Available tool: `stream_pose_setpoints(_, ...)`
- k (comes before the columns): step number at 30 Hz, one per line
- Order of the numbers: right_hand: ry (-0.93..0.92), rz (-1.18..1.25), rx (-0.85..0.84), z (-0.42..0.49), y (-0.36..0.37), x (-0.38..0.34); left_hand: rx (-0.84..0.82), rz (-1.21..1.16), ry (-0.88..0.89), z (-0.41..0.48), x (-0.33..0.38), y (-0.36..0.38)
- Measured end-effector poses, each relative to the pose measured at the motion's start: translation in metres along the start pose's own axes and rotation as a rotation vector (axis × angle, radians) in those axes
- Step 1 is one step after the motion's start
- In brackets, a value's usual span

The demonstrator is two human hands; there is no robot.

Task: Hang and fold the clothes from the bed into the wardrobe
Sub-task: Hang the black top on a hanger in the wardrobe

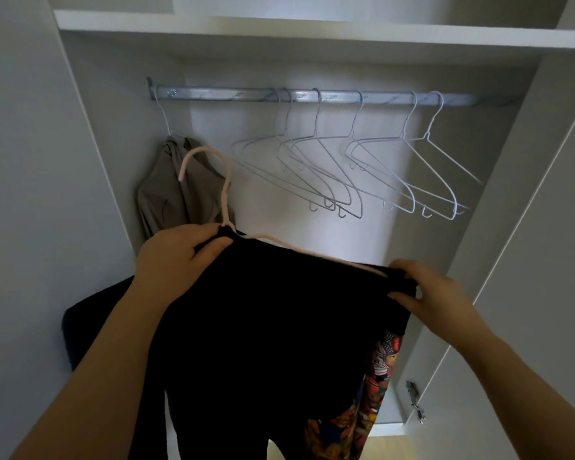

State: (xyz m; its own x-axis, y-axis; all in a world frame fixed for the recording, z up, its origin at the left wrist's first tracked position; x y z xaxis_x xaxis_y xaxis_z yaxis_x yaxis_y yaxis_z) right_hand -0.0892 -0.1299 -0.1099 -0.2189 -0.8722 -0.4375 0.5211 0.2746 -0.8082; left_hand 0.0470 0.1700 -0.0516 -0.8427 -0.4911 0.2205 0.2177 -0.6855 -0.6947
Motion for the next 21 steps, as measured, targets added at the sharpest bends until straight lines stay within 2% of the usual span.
stream_pose_setpoints(5, -0.292, -0.048, 0.035, 0.003, -0.008, -0.048, -0.038, 0.027, 0.067, -0.005, 0.006, 0.010)
stream_pose_setpoints(9, -0.388, 0.050, 0.047, 0.000, -0.003, -0.076, -0.009, -0.100, 0.050, -0.005, 0.015, 0.023)
stream_pose_setpoints(10, -0.361, 0.088, 0.096, 0.002, -0.005, -0.075, 0.006, -0.147, 0.046, -0.005, 0.016, 0.024)
stream_pose_setpoints(12, -0.158, 0.160, 0.181, 0.012, -0.012, -0.058, 0.042, -0.244, 0.027, -0.005, 0.016, 0.022)
stream_pose_setpoints(14, 0.119, 0.218, 0.119, 0.021, -0.011, -0.034, 0.098, -0.322, 0.007, -0.004, 0.015, 0.017)
stream_pose_setpoints(16, 0.288, 0.198, 0.025, 0.024, -0.005, -0.020, 0.129, -0.377, -0.007, -0.001, 0.017, 0.015)
stream_pose_setpoints(21, 0.275, -0.050, -0.018, 0.020, 0.002, -0.032, 0.109, -0.397, 0.041, 0.010, 0.033, 0.023)
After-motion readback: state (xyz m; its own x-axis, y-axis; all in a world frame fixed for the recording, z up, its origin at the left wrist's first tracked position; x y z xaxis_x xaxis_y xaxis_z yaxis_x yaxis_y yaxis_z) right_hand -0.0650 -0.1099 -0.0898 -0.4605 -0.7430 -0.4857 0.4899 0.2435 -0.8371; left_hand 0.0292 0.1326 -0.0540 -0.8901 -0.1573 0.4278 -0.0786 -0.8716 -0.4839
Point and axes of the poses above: each hand's wrist, its own z-axis towards the middle knuckle, its own y-axis out of the palm, x = y × z, the point moved 7 cm from there along z, towards the middle knuckle, and after that the axes turned 14 degrees about y, right-handed, at the moved point
